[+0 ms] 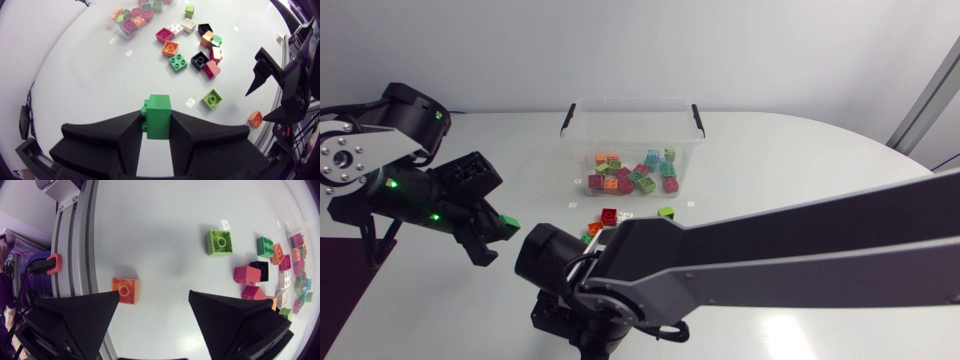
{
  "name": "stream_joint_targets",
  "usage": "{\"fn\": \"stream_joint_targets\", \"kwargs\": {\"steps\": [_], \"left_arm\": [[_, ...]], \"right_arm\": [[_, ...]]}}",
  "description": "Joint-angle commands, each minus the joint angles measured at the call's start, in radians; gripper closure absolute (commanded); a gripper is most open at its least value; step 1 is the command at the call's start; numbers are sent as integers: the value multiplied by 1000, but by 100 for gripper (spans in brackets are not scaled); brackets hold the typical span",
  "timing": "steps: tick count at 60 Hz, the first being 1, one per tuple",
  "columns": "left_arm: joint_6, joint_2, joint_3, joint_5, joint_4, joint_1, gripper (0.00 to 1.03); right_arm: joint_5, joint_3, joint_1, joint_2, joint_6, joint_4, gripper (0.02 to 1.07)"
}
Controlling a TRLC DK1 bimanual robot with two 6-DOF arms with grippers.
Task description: Place the duplo bricks in the container
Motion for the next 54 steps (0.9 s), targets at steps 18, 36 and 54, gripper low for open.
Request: {"fn": "stream_joint_targets", "kwargs": {"steps": [18,36,54], "left_arm": [[-5,-41,74,45,43,37,80],[-28,-35,114,58,72,31,80],[-25,-25,140,58,71,32,80]], "right_arm": [[3,65,87,81,51,-42,10],[12,135,105,127,68,-141,13],[12,215,105,187,96,-199,25]]}}
